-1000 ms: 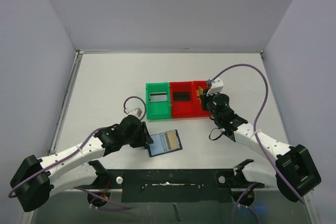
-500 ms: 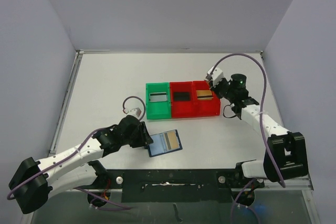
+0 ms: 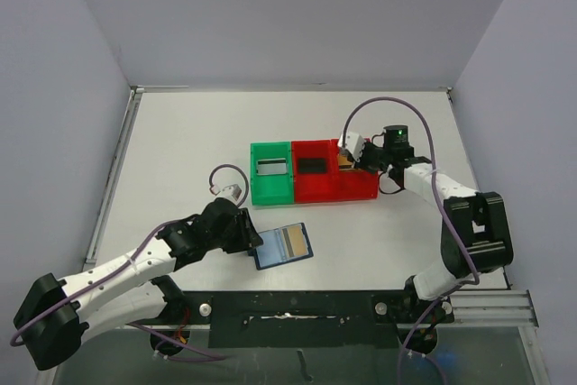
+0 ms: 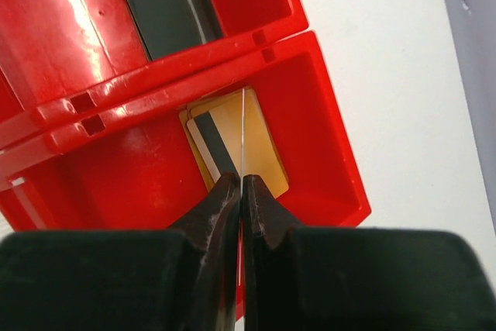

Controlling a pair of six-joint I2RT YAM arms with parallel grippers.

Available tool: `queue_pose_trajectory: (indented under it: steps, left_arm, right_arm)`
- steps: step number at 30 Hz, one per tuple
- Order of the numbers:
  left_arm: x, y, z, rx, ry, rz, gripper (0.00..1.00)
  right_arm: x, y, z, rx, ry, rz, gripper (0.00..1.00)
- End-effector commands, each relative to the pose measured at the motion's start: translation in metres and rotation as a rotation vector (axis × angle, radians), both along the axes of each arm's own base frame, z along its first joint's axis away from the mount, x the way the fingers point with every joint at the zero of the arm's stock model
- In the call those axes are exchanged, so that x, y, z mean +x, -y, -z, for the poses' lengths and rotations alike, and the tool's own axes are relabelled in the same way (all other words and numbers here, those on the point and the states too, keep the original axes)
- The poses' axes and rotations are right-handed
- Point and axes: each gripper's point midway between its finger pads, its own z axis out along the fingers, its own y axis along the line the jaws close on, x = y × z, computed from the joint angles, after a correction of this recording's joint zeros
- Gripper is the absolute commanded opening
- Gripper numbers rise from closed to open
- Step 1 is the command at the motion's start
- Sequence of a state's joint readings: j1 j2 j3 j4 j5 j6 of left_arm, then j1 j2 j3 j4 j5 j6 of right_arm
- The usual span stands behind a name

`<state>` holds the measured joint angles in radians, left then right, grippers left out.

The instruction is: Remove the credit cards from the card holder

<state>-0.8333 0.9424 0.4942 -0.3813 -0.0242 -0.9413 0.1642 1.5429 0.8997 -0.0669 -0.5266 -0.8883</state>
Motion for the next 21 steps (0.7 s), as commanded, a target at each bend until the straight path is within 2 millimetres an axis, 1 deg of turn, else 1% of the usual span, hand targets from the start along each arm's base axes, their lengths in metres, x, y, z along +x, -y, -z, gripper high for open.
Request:
queue_pose_trajectory:
  steps: [1, 6, 11, 14, 18, 21]
  left_arm:
    - [0.009, 0.007, -0.015, -0.038, 0.030, -0.008, 0.35]
    - [0.011, 0.010, -0.013, -0.036, 0.024, 0.000, 0.35]
    - [0.013, 0.011, -0.014, -0.037, 0.026, 0.002, 0.35]
    - [0.012, 0.010, -0.013, -0.033, 0.023, 0.000, 0.35]
    - [0.012, 0.009, -0.012, -0.029, 0.019, -0.004, 0.35]
    - [0.012, 0.008, -0.011, -0.028, 0.017, -0.005, 0.35]
  right_arm:
    - [0.022, 0.003, -0.011, -0.066, 0.103, -0.027, 0.00]
    - [0.039, 0.004, -0.002, -0.138, 0.143, 0.005, 0.00]
    - [0.055, 0.007, 0.014, -0.204, 0.174, 0.040, 0.00]
    - [0.061, 0.004, 0.018, -0.220, 0.192, 0.028, 0.00]
    - [0.066, -0.002, 0.017, -0.218, 0.215, -0.001, 0.00]
    - [0.068, -0.004, 0.024, -0.226, 0.199, -0.023, 0.04]
